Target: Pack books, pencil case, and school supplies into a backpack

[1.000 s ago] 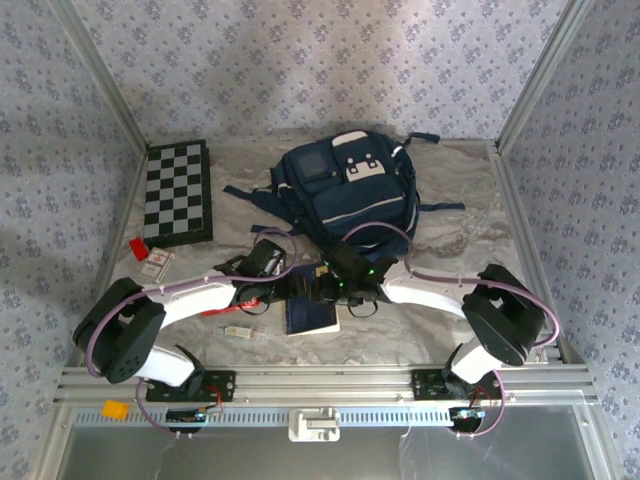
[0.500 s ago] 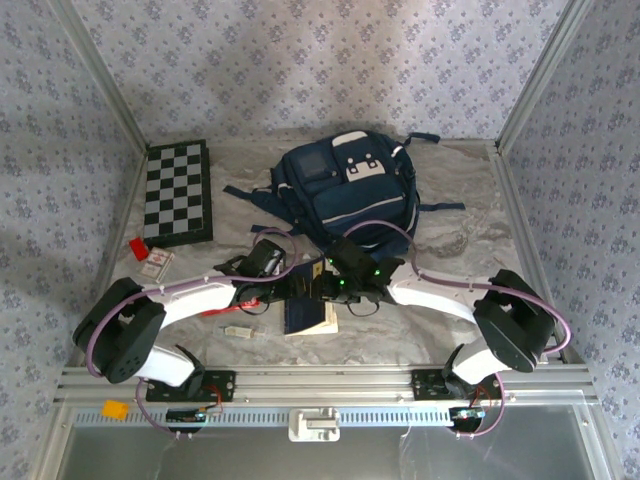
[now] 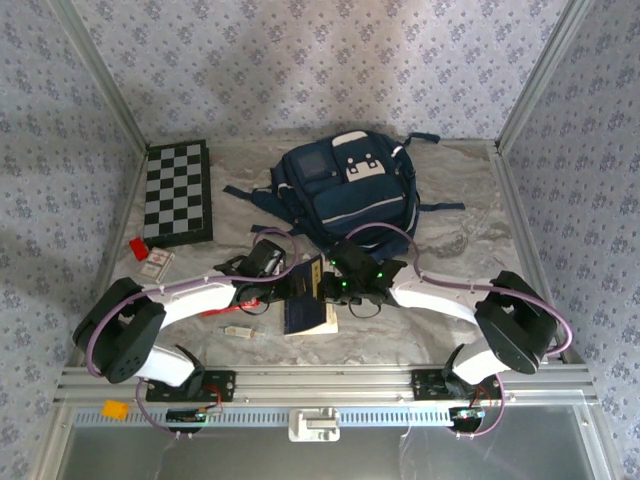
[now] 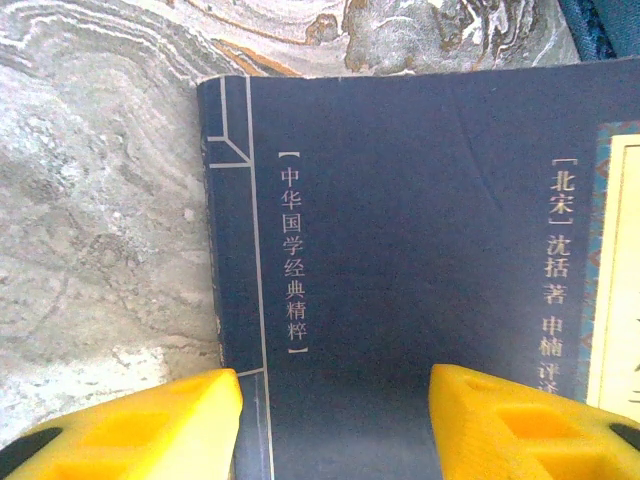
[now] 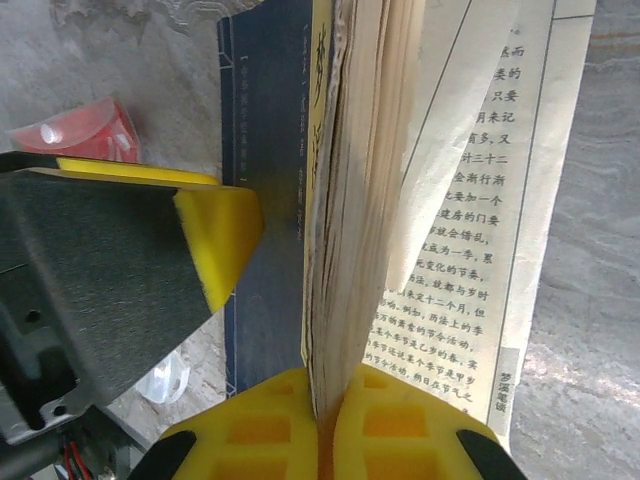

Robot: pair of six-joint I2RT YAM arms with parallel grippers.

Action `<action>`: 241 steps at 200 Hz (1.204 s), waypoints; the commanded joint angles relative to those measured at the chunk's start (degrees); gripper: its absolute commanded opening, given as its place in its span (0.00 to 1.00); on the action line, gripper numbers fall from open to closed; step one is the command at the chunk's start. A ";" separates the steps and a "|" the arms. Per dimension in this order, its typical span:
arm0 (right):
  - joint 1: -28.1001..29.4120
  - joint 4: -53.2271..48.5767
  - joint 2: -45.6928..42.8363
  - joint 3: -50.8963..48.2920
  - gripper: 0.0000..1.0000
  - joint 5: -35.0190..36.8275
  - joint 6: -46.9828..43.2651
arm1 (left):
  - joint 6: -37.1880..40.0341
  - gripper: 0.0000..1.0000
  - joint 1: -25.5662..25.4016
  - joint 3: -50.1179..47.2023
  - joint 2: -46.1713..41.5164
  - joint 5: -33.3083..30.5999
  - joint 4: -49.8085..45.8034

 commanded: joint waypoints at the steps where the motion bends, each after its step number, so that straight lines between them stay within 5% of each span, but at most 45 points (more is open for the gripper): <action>1: 0.15 0.60 -1.89 -0.30 0.08 -0.99 0.09 | 0.06 0.53 -0.34 0.51 0.27 -1.23 -3.23; 57: 0.21 0.29 -3.06 -0.31 0.23 -2.03 0.79 | 0.13 0.53 -0.32 0.36 1.14 -1.64 -3.05; 188: 0.20 1.83 -5.63 -3.29 0.25 -3.64 2.20 | 0.17 0.54 -0.27 0.74 2.61 -1.43 -2.61; 241: 0.06 1.76 -7.01 -3.92 0.18 -3.34 1.94 | 0.07 0.54 -0.18 0.92 2.22 -1.34 -2.77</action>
